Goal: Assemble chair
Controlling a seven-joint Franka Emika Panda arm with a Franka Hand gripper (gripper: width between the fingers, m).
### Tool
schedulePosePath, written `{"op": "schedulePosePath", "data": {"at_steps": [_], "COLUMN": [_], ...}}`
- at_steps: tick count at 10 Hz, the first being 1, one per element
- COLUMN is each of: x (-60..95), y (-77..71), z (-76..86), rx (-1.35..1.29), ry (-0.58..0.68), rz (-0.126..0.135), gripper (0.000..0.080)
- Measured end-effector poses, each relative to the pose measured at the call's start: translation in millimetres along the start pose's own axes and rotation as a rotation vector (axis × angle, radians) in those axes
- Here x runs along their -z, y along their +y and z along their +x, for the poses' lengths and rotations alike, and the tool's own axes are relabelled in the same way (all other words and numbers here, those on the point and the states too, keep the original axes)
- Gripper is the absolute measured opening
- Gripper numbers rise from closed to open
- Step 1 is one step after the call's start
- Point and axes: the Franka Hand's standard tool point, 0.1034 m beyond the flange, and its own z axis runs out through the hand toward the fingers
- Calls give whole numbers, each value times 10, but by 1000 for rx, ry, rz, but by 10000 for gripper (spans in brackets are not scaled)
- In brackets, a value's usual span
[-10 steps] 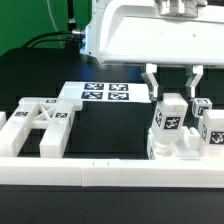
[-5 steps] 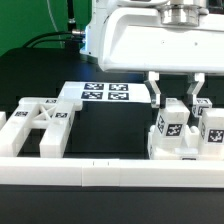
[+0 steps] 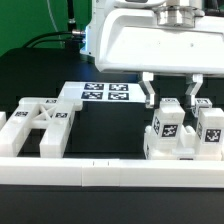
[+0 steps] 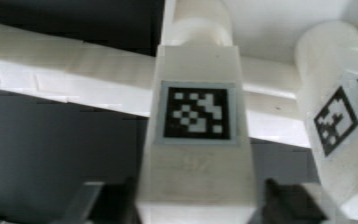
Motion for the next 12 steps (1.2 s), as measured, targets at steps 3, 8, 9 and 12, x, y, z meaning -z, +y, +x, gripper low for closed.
{"op": "schedulePosePath", "data": {"at_steps": [3,8,9,12], "x": [23,119,107,95], "y": [29,158,153,173], "z": [-6,62,50,28], "rx": [-5,-13,-12,-18], "ry": [-16,-56,-58,-65], "rz": [3,11,11,11], "gripper": [620,649,649,649]}}
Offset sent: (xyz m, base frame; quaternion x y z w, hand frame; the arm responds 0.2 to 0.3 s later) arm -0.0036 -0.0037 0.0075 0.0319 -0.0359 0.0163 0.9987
